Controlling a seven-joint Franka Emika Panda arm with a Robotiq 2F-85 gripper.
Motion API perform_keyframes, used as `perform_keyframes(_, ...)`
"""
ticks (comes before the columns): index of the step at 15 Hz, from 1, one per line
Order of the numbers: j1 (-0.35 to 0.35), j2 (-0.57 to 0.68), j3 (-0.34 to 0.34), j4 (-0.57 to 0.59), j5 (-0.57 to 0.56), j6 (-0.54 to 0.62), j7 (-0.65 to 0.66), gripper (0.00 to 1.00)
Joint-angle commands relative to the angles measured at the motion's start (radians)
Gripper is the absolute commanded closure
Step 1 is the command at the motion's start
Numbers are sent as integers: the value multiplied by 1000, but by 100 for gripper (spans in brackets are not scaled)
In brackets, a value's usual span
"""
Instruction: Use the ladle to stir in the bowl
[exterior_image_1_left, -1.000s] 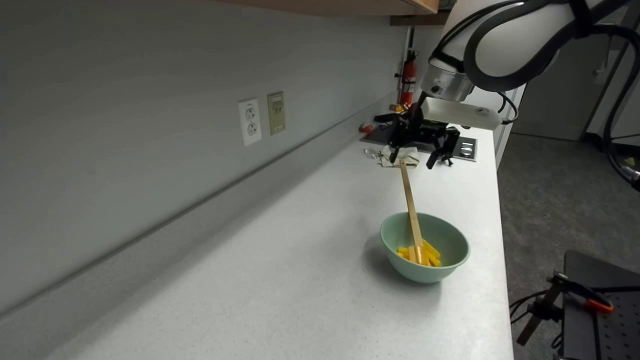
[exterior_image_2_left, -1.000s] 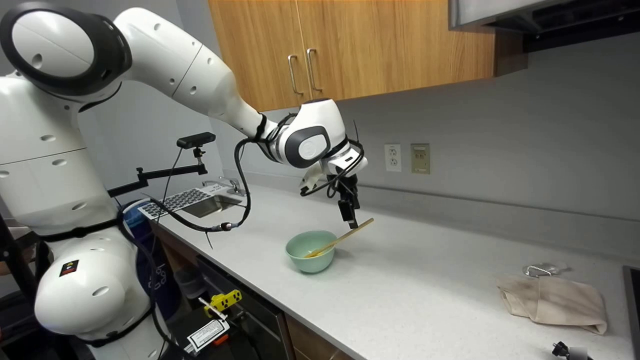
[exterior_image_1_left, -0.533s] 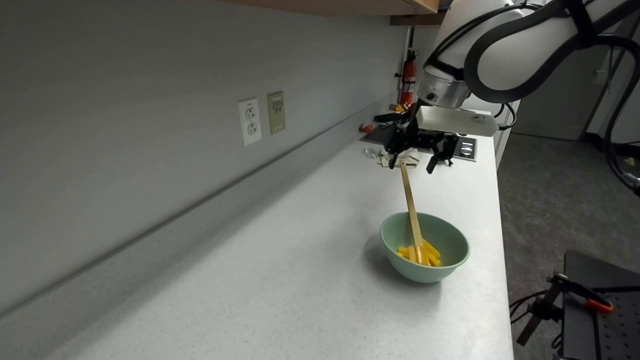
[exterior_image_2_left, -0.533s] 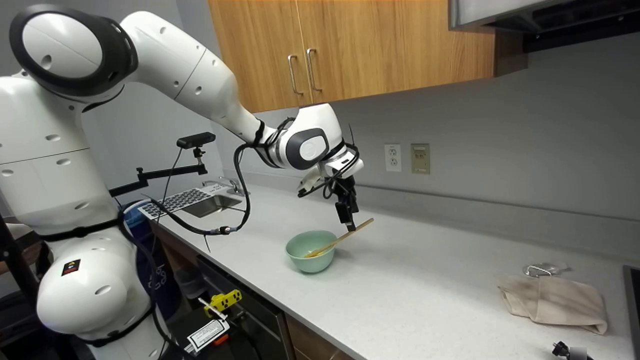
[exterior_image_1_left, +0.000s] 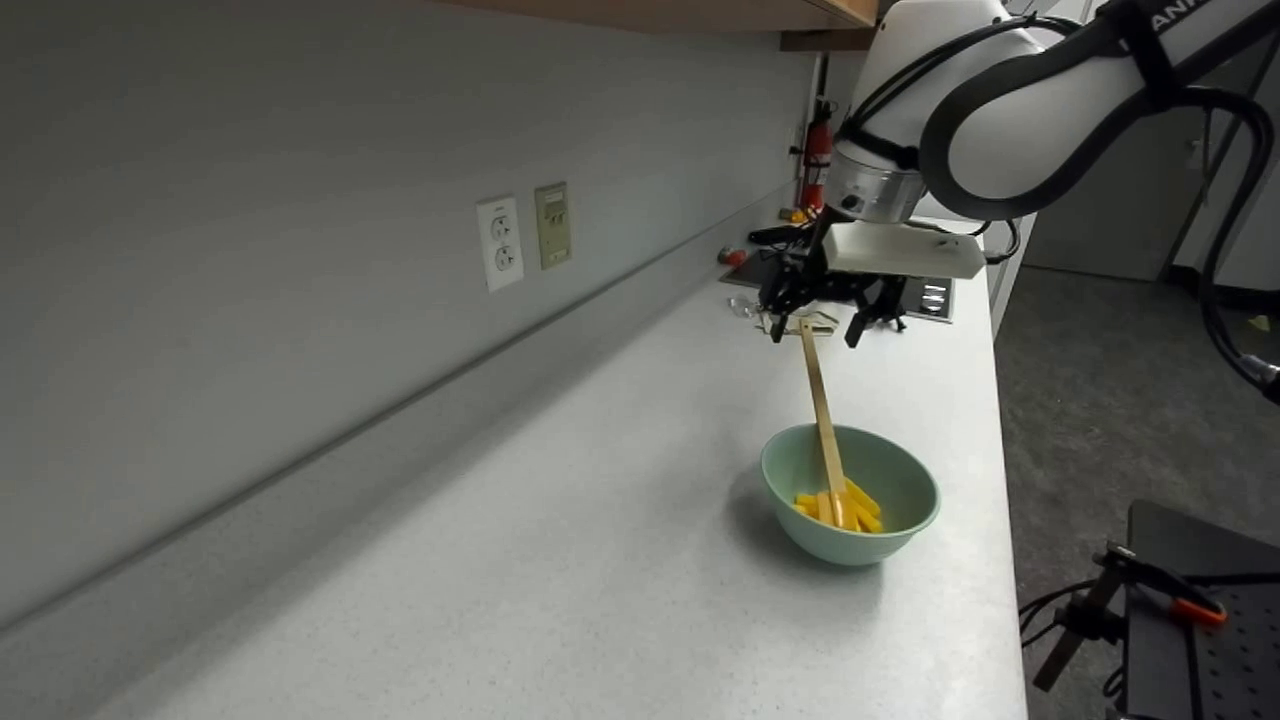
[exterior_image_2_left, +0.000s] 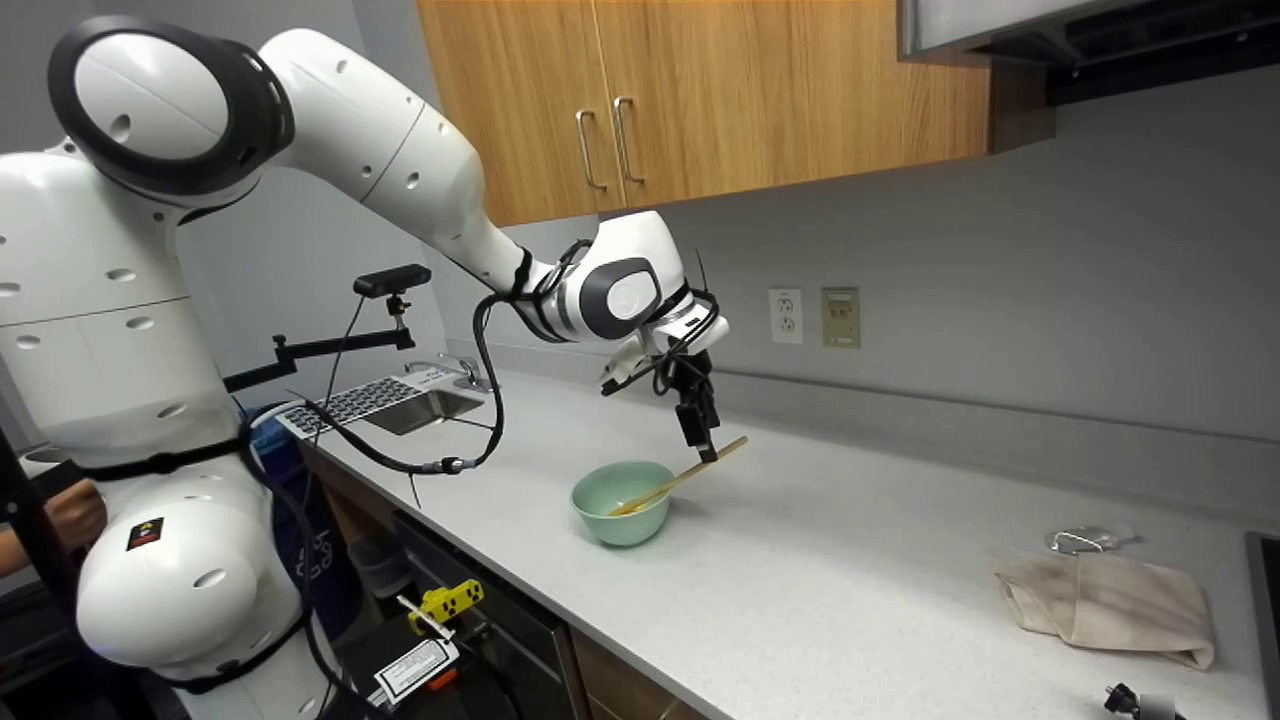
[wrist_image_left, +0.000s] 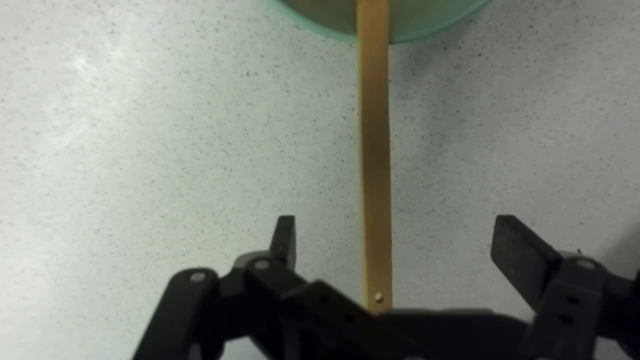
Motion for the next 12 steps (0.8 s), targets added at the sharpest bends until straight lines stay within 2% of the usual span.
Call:
perform_keyframes(1,19,40,-24,41,-52,24,36,0)
perform_keyframes(4,19,66,-31,60,-49,37,17,0)
perform_keyframes(7,21,93,-39,75,-33,40,9,9)
perform_keyframes(12,28,115,-58,84,-39,44,15,53)
